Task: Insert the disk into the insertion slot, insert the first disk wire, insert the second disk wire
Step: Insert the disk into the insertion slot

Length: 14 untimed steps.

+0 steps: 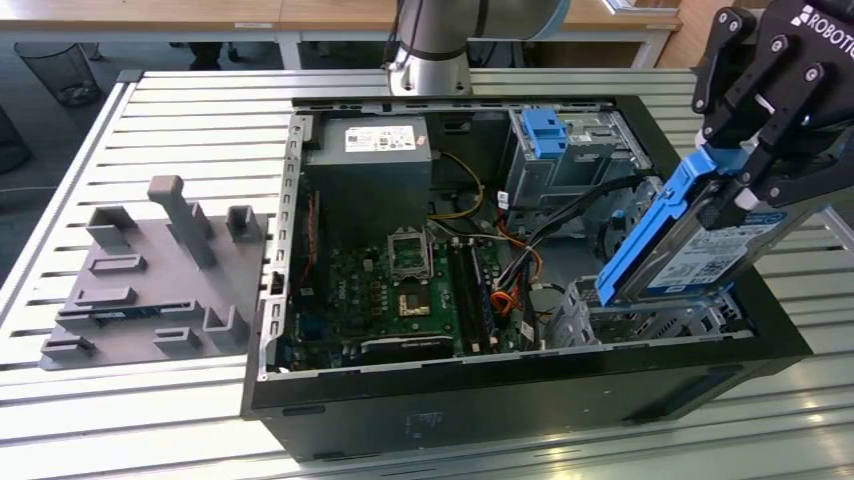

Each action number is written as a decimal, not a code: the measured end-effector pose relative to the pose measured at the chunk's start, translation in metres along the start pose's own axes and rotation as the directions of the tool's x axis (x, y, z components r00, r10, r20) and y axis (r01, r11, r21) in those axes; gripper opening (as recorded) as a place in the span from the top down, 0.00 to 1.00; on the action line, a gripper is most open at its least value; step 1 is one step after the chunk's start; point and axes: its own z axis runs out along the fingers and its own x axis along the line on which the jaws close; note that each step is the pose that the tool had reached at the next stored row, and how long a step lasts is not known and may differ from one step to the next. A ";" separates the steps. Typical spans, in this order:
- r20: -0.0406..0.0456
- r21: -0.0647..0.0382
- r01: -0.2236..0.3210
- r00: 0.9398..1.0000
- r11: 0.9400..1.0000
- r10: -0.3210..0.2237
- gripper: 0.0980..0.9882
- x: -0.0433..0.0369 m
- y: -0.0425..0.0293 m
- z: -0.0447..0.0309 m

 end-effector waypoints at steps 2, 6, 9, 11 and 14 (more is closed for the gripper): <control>0.000 0.000 0.000 1.000 1.000 0.000 0.70 -0.0008 0.0001 0.0007; 0.000 0.000 0.000 1.000 1.000 0.000 0.70 -0.0012 0.0004 0.0016; 0.000 0.000 0.000 1.000 1.000 0.000 0.70 -0.0013 0.0009 0.0022; 0.000 0.000 0.000 1.000 1.000 0.000 0.70 -0.0014 0.0010 0.0025; 0.000 0.000 0.000 1.000 1.000 0.000 0.70 -0.0016 0.0012 0.0029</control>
